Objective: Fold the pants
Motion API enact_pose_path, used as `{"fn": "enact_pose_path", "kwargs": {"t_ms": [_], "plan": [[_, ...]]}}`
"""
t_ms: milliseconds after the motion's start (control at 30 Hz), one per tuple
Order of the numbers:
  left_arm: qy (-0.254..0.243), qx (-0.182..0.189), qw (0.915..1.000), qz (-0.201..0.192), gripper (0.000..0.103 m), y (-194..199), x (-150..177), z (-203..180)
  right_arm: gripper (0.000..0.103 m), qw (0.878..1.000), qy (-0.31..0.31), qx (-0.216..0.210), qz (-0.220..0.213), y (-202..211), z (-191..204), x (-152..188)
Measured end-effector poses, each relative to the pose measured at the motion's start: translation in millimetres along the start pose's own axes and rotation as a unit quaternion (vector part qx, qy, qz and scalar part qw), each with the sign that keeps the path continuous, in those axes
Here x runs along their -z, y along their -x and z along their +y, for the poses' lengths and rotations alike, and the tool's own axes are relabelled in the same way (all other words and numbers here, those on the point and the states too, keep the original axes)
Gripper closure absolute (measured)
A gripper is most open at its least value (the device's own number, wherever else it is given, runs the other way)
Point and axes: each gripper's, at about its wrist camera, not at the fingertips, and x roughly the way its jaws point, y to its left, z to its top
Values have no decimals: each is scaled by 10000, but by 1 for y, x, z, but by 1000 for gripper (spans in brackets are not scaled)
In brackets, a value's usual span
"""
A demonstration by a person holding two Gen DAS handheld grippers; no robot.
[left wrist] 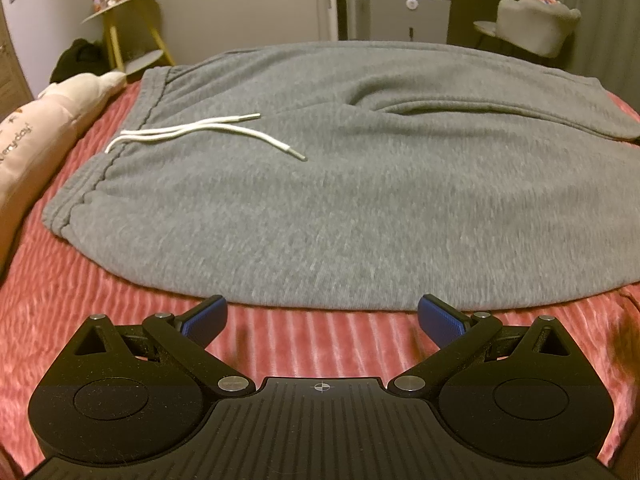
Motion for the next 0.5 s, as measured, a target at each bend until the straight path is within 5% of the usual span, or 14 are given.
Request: {"fn": "enact_pose_path", "kwargs": {"t_ms": [500], "plan": [[40, -44, 9999, 83, 0, -4, -1, 0, 4, 9999, -44, -57, 146, -10, -2, -2]]}}
